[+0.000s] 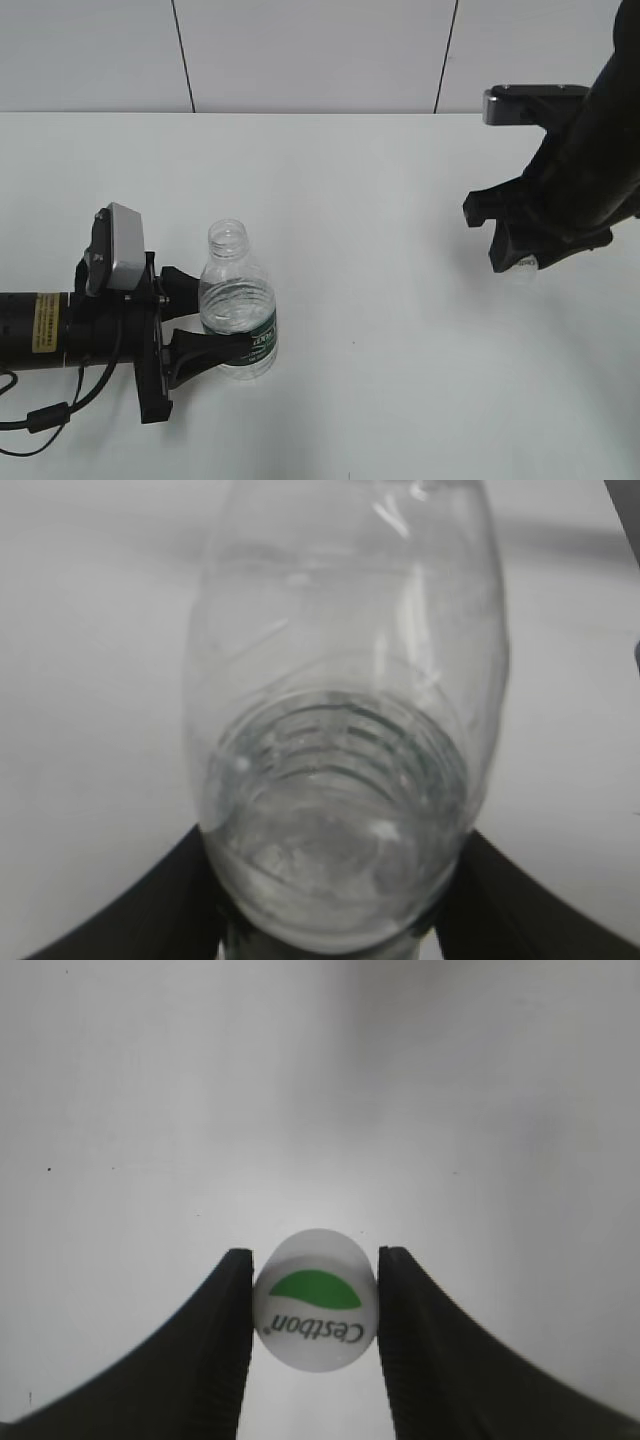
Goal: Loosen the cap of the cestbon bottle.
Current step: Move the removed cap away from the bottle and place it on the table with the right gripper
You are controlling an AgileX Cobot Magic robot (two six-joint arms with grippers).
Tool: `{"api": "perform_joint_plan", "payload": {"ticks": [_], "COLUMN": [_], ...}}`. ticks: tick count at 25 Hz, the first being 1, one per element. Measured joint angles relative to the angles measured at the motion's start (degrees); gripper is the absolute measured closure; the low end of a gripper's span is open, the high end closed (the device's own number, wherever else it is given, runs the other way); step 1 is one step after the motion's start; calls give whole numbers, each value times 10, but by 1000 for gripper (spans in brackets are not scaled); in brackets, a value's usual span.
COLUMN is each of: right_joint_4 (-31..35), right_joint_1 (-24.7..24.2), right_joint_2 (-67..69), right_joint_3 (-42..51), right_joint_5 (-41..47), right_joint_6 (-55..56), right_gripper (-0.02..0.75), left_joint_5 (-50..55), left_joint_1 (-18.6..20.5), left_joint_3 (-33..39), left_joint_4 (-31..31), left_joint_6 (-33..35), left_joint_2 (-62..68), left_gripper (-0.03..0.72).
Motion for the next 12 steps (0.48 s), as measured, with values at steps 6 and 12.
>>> {"api": "perform_joint_plan", "payload": {"ticks": [6, 12], "right_joint_4": [23, 32], "right_joint_1": [0, 0], "right_joint_2": [0, 23], "right_joint_3": [100, 149], "right_joint_5": [-123, -180], "right_joint_6": [-1, -6], "right_gripper": [443, 443], "left_joint_5": [0, 0], "left_joint_1": [0, 0], "left_joint_3": [0, 0], "left_joint_4": [0, 0], "left_joint_6": [0, 0], "left_joint_2": [0, 0], "left_gripper": [325, 325]}}
